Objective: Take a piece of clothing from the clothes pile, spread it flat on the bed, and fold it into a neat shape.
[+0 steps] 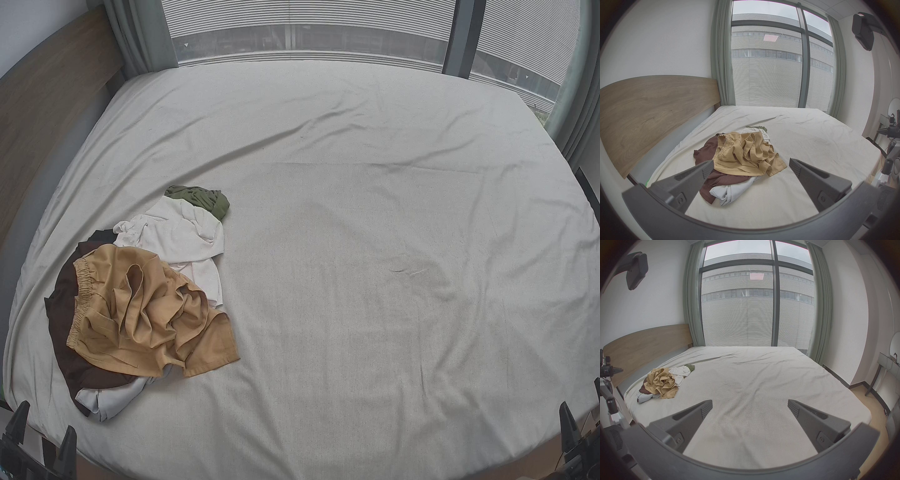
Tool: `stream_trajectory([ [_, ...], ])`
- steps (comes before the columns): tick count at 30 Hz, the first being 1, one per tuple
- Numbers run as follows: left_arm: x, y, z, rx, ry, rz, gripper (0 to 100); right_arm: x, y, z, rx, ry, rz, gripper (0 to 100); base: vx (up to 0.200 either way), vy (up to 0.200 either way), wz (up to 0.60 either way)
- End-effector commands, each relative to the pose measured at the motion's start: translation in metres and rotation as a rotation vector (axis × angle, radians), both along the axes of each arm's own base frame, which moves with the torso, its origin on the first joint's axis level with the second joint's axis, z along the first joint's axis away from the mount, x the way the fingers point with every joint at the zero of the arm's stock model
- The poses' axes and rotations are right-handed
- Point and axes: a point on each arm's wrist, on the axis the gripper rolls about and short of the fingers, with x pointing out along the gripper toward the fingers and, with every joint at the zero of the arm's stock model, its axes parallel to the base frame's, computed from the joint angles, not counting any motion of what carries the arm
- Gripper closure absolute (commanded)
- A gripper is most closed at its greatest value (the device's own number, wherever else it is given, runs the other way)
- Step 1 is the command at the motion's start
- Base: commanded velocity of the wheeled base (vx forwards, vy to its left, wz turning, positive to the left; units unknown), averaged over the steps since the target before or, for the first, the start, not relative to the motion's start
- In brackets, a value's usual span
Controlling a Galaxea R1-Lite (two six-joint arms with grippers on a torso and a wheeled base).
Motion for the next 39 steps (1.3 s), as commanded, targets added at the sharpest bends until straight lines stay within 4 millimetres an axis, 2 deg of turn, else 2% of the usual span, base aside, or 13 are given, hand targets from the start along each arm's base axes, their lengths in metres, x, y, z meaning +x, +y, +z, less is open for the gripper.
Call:
stream_trajectory([
  [1, 0.000, 0.000, -0.005, 0.000, 0.001, 0.001, 0, 0.000, 0.000, -0.005, 0.005, 0.006, 0.002, 0, 0.000, 0.000, 0.00],
  [8, 0.000, 0.000, -0.005, -0.002, 0.001, 0.000, 0, 0.000, 0.000, -0.001, -0.003, -0.026, 0.009, 0, 0.000, 0.000, 0.00],
  [10, 0.000, 0.000, -0.005, 0.000, 0.001, 0.000, 0, -0.007, 0.000, 0.050, -0.006, -0.209, 0.010, 0, 0.000, 0.000, 0.00],
  [12, 0.000, 0.000, -0.005, 0.000, 0.001, 0.000, 0, 0.001, 0.000, 0.069, -0.006, -0.183, 0.015, 0, 0.000, 0.000, 0.00],
  [14, 0.000, 0.000, -0.005, 0.000, 0.001, -0.002, 0, 0.012, 0.000, 0.078, -0.002, -0.137, 0.038, 0, 0.000, 0.000, 0.00],
  [17, 0.000, 0.000, -0.005, 0.000, 0.001, -0.002, 0, 0.031, 0.001, 0.081, 0.003, -0.040, 0.118, 0, 0.000, 0.000, 0.00],
  [18, 0.000, 0.000, -0.005, 0.000, 0.001, -0.002, 0, 0.031, 0.001, 0.081, 0.003, -0.040, 0.118, 0, 0.000, 0.000, 0.00],
  [22, 0.000, 0.000, -0.005, 0.000, 0.001, -0.005, 0, 0.060, 0.006, 0.105, 0.028, -0.020, 0.208, 0, 0.000, 0.000, 0.00],
  [23, 0.000, 0.000, -0.005, 0.001, 0.001, -0.006, 0, 0.070, 0.008, 0.117, 0.051, -0.031, 0.227, 0, 0.000, 0.000, 0.00],
  [27, 0.000, 0.000, -0.005, 0.000, 0.001, -0.006, 0, 0.087, 0.013, 0.133, 0.061, -0.012, 0.255, 0, 0.000, 0.000, 0.00],
  [28, 0.000, 0.000, -0.005, 0.000, 0.001, -0.006, 0, 0.098, 0.017, 0.138, 0.067, 0.013, 0.284, 0, 0.000, 0.000, 0.00],
  [34, 0.000, 0.000, -0.005, 0.000, 0.001, -0.006, 0, 0.133, 0.038, 0.136, 0.080, 0.135, 0.393, 0, 0.000, 0.000, 0.00],
  [39, 0.000, 0.000, -0.005, 0.000, 0.001, -0.006, 0, 0.176, 0.064, 0.134, 0.081, 0.171, 0.453, 0, 0.000, 0.000, 0.00],
])
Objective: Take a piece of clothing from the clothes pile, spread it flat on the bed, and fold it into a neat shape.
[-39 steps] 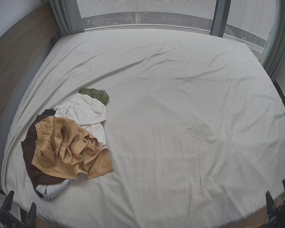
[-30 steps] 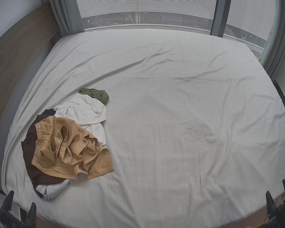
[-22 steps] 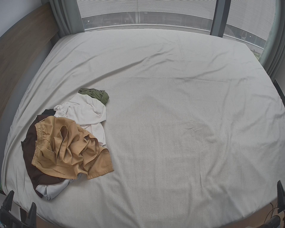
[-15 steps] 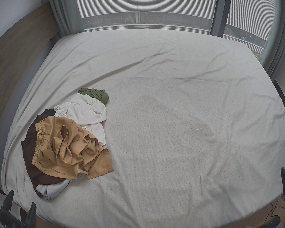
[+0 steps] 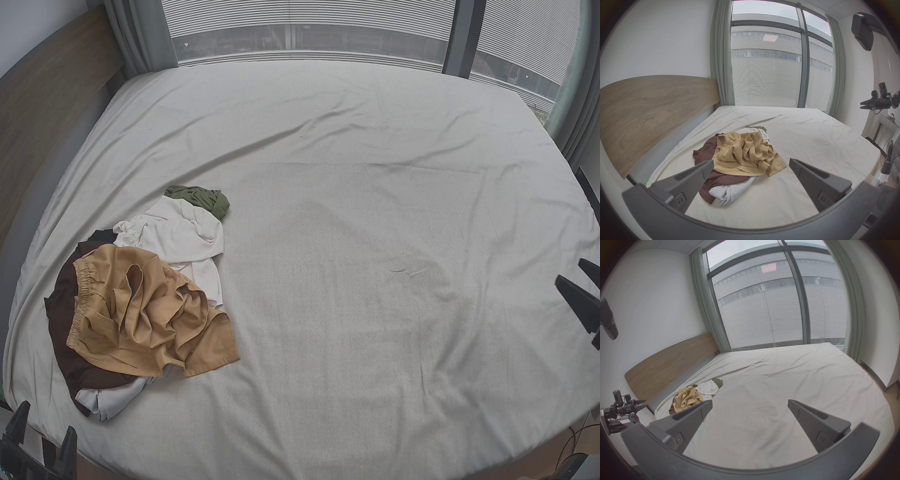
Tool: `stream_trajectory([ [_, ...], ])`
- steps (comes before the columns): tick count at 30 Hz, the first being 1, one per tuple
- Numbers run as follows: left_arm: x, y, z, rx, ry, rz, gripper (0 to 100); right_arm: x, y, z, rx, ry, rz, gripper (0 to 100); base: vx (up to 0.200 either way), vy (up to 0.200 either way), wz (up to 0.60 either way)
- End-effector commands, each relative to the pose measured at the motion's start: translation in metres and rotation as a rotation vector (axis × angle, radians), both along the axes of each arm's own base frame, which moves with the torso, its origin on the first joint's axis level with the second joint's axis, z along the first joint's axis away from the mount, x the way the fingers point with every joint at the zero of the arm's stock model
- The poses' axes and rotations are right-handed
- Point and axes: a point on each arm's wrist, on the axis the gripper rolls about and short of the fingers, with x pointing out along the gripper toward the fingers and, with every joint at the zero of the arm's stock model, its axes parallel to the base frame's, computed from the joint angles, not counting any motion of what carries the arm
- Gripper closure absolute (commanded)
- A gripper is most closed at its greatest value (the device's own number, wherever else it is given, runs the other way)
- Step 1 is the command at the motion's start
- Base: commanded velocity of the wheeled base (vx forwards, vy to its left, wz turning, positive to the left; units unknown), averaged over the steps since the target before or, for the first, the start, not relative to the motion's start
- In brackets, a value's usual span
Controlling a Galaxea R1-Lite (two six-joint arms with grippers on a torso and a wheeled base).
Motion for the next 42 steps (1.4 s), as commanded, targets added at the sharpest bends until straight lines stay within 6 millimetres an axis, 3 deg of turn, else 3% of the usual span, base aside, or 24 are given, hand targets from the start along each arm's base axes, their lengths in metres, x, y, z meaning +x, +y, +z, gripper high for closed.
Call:
stream_trajectory([
  [1, 0.000, 0.000, -0.005, 0.000, 0.001, 0.001, 0, 0.063, 0.038, -0.005, -0.013, 0.110, 0.101, 0, 0.000, 0.000, 0.00],
  [9, 0.000, 0.000, -0.005, 0.000, 0.001, 0.001, 0, 0.111, 0.072, -0.007, 0.021, 0.168, 0.151, 0, 0.000, 0.000, 0.00],
  [17, 0.000, 0.000, -0.005, 0.000, 0.003, 0.001, 0, 0.128, 0.112, -0.020, 0.081, 0.279, 0.274, 0, 0.000, 0.000, 0.00],
  [36, 0.000, 0.000, -0.005, -0.002, 0.003, 0.001, 0, 0.170, 0.191, -0.059, 0.073, 0.413, 0.378, 0, 0.000, 0.000, 0.00],
  [42, 0.000, 0.000, -0.005, 0.000, 0.003, 0.001, 0, 0.182, 0.225, -0.089, 0.042, 0.471, 0.415, 0, 0.000, 0.000, 0.00],
])
